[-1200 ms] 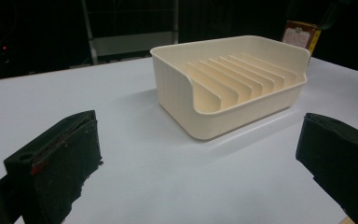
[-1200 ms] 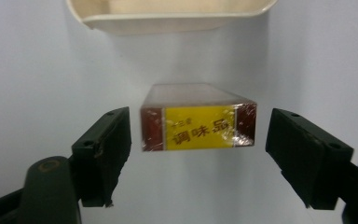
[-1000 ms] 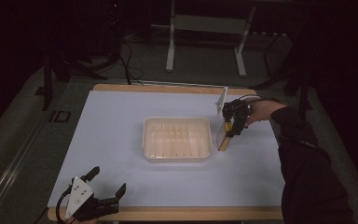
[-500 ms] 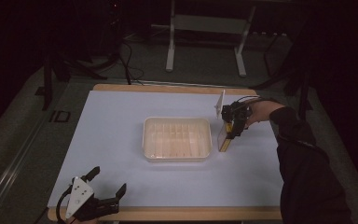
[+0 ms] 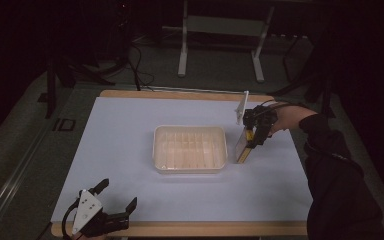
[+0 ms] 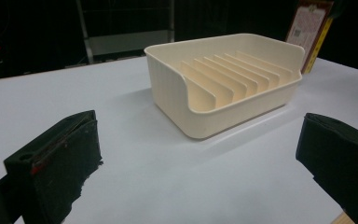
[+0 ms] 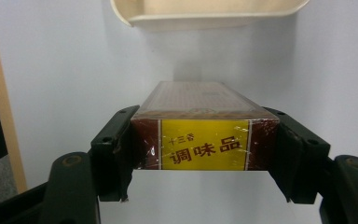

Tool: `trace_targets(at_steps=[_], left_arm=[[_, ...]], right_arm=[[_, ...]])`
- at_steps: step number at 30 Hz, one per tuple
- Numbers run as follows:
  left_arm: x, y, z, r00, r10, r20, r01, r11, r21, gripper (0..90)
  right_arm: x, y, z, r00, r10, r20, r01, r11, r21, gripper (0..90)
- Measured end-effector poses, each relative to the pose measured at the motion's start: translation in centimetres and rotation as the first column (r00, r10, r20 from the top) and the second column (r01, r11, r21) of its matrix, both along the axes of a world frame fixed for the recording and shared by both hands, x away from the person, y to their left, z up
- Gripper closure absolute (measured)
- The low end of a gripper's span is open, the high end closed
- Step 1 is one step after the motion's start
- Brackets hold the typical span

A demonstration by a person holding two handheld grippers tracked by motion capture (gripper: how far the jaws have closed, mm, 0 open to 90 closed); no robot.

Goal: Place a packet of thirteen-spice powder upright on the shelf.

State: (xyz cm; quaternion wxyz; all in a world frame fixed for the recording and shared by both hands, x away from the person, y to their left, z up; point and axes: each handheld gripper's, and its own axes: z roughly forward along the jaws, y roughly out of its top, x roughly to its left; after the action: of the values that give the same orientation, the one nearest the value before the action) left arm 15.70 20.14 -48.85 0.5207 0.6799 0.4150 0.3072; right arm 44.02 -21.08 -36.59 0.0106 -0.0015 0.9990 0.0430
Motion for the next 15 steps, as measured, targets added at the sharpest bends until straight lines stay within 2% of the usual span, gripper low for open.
trace_targets(at_steps=[6, 15], left_arm=[[0.0, -0.1, 0.0, 1.0000, -0.007, 0.001, 0.007, 1.0000, 0.000, 0.0], [0.1, -0.1, 0.0, 0.9999, -0.017, 0.002, 0.017, 0.9998, -0.005, 0.0]], right_arm=[[-0.8, 0.0, 2.3, 0.9996, -0.025, 0.014, 0.025, 1.000, 0.002, 31.9], [-2.1, 0.5, 5.8, 0.9994, -0.007, 0.034, 0.007, 1.000, 0.006, 32.0]])
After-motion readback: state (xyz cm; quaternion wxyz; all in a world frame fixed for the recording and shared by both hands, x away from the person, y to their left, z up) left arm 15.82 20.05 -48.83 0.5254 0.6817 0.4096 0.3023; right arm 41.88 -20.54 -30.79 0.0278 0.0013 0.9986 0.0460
